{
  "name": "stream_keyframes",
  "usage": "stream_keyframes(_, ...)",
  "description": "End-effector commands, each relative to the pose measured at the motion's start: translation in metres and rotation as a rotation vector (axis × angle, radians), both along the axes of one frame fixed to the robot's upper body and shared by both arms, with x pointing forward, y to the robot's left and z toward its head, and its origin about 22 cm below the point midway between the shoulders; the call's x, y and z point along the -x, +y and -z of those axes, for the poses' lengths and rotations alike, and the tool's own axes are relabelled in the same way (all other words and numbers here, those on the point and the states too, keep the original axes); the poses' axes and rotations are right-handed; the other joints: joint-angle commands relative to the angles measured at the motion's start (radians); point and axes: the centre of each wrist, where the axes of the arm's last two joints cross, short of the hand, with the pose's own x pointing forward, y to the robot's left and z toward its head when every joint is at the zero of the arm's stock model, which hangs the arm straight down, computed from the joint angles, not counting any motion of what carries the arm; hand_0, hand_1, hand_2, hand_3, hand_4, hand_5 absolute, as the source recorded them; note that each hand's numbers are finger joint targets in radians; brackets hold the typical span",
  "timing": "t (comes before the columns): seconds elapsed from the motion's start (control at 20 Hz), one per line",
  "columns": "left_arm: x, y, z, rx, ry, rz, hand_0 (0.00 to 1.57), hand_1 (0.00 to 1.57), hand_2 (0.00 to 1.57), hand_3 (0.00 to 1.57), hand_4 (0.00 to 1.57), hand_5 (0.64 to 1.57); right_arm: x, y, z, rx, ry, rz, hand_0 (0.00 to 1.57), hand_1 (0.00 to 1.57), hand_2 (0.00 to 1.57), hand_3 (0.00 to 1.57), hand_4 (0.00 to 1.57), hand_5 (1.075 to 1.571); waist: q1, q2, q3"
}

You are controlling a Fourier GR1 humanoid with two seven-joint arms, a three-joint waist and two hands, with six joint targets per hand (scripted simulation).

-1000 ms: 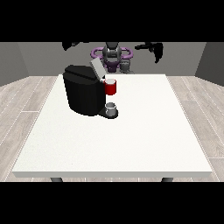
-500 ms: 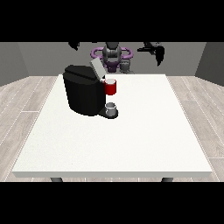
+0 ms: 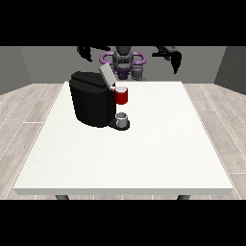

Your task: Insert the coffee pod into the coffee machine and close the lid

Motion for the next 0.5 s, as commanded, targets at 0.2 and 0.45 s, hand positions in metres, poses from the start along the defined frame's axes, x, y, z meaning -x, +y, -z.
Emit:
stream_keyframes(0.2,0.003,0.001,-0.034,-0.017,-0.092,-0.020,0.00,0.00,0.00,0.00,0.00,1.571,-0.027,-0.013,-0.002,-0.014,-0.025,-0.005,0.00,0.00,0.00,0.00,0.00,1.571,0.000,0.106,0.0001)
stream_keyframes(0.45,0.018,0.017,-0.018,-0.031,-0.085,-0.059,0.00,0.00,0.00,0.00,0.00,1.571,-0.037,0.020,-0.013,-0.009,0.021,-0.060,0.00,0.00,0.00,0.00,0.00,1.571,-0.040,0.103,-0.0002)
